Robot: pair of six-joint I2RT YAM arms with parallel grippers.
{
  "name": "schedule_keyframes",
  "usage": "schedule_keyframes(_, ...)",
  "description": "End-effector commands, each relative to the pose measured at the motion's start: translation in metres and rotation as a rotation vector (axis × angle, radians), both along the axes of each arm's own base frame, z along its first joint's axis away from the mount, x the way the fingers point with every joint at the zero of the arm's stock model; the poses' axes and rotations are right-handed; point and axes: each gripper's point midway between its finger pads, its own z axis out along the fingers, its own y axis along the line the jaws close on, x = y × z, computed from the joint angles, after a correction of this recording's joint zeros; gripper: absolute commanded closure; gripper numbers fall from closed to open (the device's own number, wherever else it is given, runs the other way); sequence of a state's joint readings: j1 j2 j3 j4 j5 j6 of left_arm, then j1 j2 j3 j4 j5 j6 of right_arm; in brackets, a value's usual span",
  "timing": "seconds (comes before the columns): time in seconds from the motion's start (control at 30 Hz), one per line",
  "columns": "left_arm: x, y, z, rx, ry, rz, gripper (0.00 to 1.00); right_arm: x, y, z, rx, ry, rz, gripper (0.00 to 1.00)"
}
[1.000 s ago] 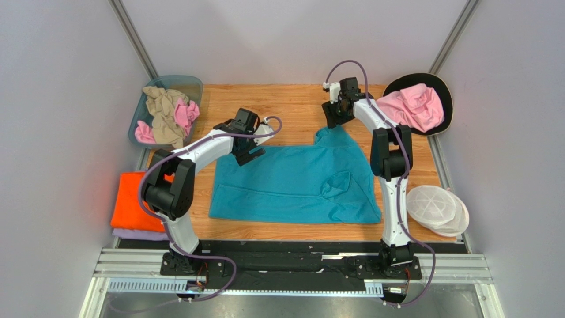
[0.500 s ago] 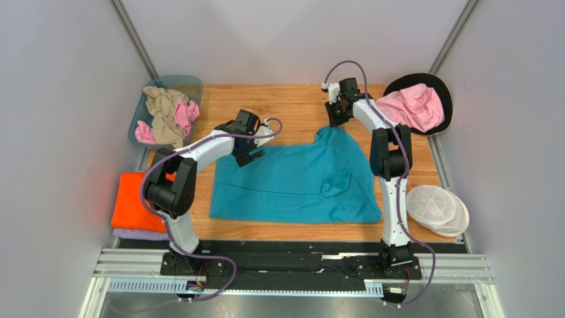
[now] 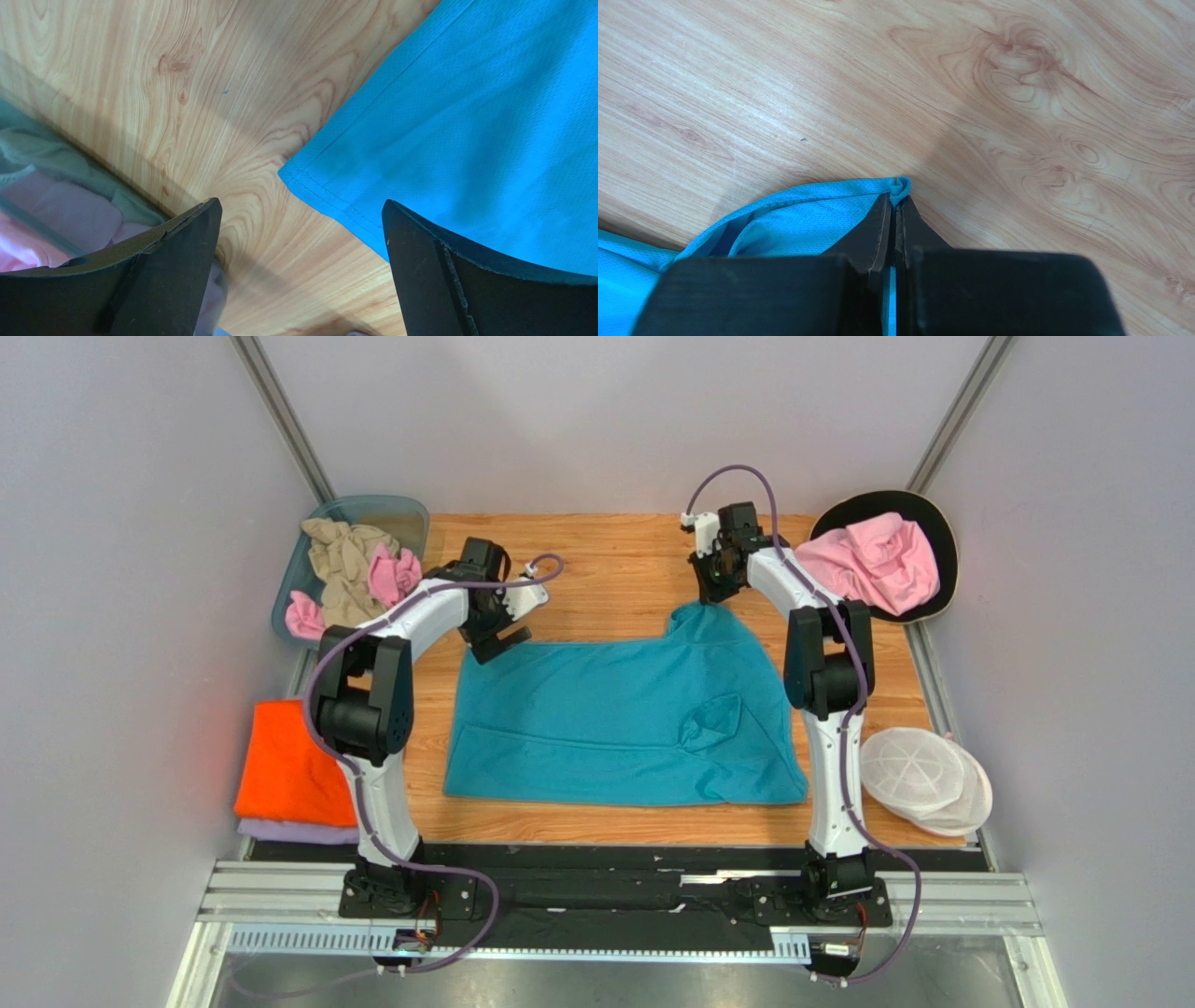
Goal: Fold and stack the t-shirts
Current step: Fold the tshirt
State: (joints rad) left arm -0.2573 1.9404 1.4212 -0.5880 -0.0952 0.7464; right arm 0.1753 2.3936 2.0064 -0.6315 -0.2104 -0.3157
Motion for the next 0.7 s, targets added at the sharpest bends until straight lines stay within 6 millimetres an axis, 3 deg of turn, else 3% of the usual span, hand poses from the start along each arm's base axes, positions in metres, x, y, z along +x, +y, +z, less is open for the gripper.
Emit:
schedule_keyframes(0.0,-0.007,-0.007,-0.004,-0.103,0.139,-0.123,0.07,-0.013,-0.009,-0.003,-0.032,0.033,0.004,1.0)
schedule_keyframes(0.2,-0.015,-0.005,-0.01,-0.18,0.271,-0.172,0.12,-0.018,-0.013,-0.002,-0.053,0.041,0.009,1.0)
schedule_keyframes(0.67,-0.001,0.008,-0.014,-0.213,0.352,-0.184,0.22,-0.03,-0.014,-0.006,-0.074,0.058,0.023,1.0)
